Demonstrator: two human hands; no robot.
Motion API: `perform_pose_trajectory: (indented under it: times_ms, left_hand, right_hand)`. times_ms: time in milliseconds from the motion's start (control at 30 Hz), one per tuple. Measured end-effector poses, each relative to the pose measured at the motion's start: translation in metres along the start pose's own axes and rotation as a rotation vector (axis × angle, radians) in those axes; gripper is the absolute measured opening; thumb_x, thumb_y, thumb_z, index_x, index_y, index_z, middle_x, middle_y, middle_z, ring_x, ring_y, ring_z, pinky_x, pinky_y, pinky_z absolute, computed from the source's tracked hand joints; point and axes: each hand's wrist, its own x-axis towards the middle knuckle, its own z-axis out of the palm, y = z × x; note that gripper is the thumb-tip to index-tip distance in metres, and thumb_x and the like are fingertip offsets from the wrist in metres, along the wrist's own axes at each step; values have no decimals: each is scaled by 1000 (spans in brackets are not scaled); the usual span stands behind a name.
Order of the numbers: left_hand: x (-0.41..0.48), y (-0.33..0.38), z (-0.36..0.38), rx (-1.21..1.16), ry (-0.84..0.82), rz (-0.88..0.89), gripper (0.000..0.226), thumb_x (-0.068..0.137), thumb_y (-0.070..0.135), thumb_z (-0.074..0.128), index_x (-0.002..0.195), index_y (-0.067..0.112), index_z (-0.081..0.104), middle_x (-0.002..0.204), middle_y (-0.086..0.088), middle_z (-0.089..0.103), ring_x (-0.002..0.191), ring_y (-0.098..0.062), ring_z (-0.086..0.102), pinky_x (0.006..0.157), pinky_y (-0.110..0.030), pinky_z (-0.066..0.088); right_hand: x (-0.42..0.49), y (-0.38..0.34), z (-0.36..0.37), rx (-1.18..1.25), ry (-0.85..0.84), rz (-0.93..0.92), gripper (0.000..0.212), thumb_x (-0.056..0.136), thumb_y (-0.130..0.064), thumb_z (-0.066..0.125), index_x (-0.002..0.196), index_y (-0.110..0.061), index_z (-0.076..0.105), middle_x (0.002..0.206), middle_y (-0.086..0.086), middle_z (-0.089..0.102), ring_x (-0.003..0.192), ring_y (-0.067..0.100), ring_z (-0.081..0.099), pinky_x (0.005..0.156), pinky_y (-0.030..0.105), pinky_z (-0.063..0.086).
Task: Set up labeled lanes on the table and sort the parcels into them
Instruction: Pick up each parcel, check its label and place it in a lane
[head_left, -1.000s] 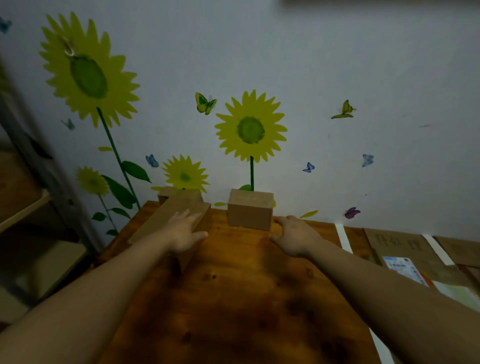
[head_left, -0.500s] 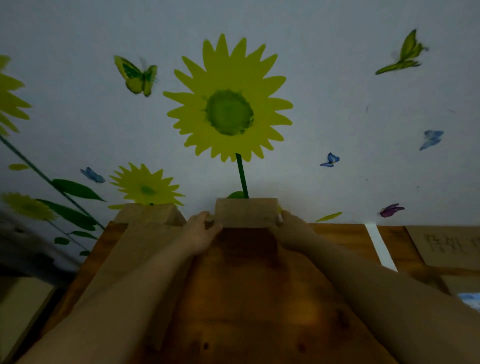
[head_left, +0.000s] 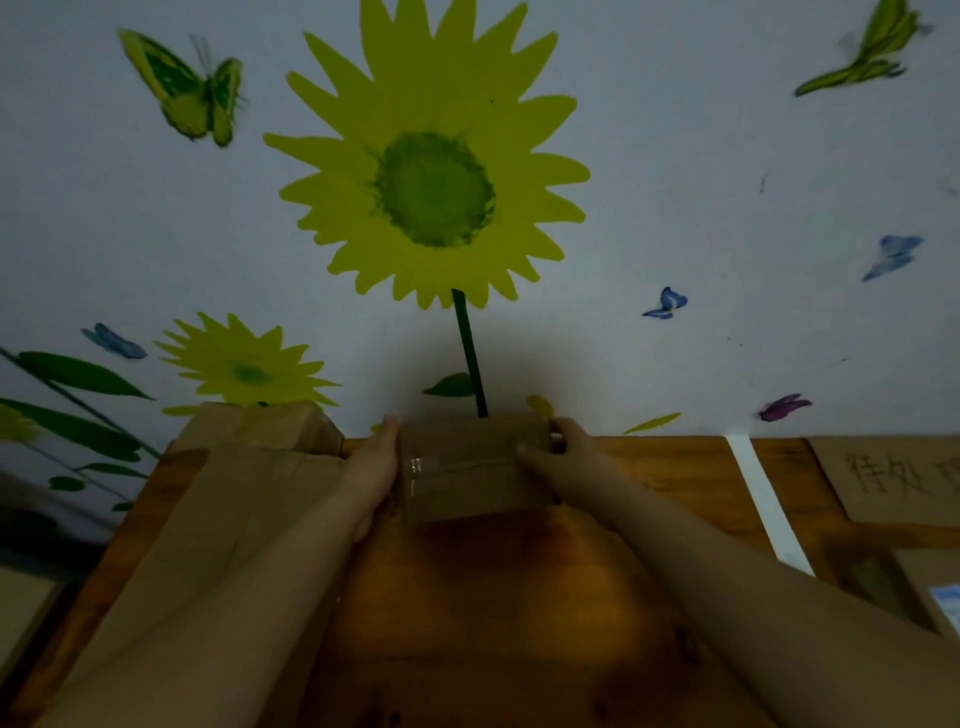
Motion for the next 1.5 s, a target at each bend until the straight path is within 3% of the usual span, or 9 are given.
perform_pose_trajectory:
  times_ms: [100, 267, 700, 933, 1167, 1233, 1300, 1400, 1500]
  left_hand:
    - [-32, -1, -9, -56, -54, 87, 28, 94, 25, 52, 121, 19, 50, 112, -11, 62, 94, -24, 62, 68, -36, 53]
    - [-93, 9, -27, 5, -140, 284, 57, 83, -9, 52, 134, 14, 43, 112, -8, 61, 98, -23, 62, 80, -39, 56]
    - [-271, -11, -99, -266, -163, 584, 21, 95, 6, 49, 109, 22, 49, 96, 7, 61, 74, -5, 60, 50, -20, 49]
    - [-329, -24, -100, -215, -260, 687, 75, 91, 2, 54, 143, 43, 20, 101, -7, 63, 82, -16, 67, 60, -26, 56]
    - [-379, -33, -39, -228, -261, 682, 19, 94, 12, 53, 111, 14, 46, 109, 3, 55, 84, -10, 64, 62, -21, 55]
    - [-397, -35, -13, -265, -323, 660, 13, 94, 12, 54, 105, 14, 47, 104, 1, 58, 81, -6, 63, 62, -19, 56]
    - [-412, -38, 15, -287, -370, 634, 11, 93, 11, 54, 100, 17, 48, 106, -1, 59, 82, -6, 64, 65, -21, 56]
    - [-432, -43, 54, -230, -407, 644, 21, 94, 9, 51, 110, 23, 49, 124, 0, 52, 100, -16, 62, 73, -28, 55]
    - [-458, -46, 95, -183, -421, 646, 29, 95, 11, 51, 122, 21, 48, 132, -2, 52, 102, -20, 62, 73, -29, 54]
  right_hand:
    - [-32, -10, -1, 16, 162, -28, 38, 94, -45, 52, 117, -15, 47, 106, 2, 57, 89, 15, 58, 64, 27, 52]
    - [-97, -20, -7, 25, 281, -201, 31, 92, -23, 56, 122, -22, 46, 111, -2, 58, 99, 19, 61, 86, 42, 55]
    - [-293, -49, 26, 115, 411, -527, 35, 94, -18, 54, 127, -25, 44, 108, -6, 60, 92, 11, 63, 81, 32, 56]
    - [-370, -24, 21, 125, 527, -552, 36, 95, -18, 54, 129, -25, 46, 98, -16, 58, 89, 7, 62, 81, 33, 57]
    - [-417, -10, -23, 181, 814, -494, 66, 87, -16, 66, 144, -21, 33, 140, 1, 34, 118, 16, 49, 98, 38, 49]
    - [-434, -4, -39, 327, 800, -509, 72, 87, -8, 65, 147, -21, 26, 132, 1, 45, 113, 17, 55, 85, 37, 56]
    - [-451, 9, -56, 402, 729, -513, 77, 89, -2, 61, 150, -25, 19, 121, -1, 54, 98, 15, 60, 69, 31, 58]
    - [-475, 39, -90, 373, 693, -485, 85, 89, -1, 60, 151, -30, 11, 127, 5, 54, 103, 22, 64, 77, 37, 58]
    - [-495, 72, -133, 351, 767, -432, 63, 89, -8, 63, 140, -27, 31, 131, 6, 51, 104, 23, 64, 79, 37, 58]
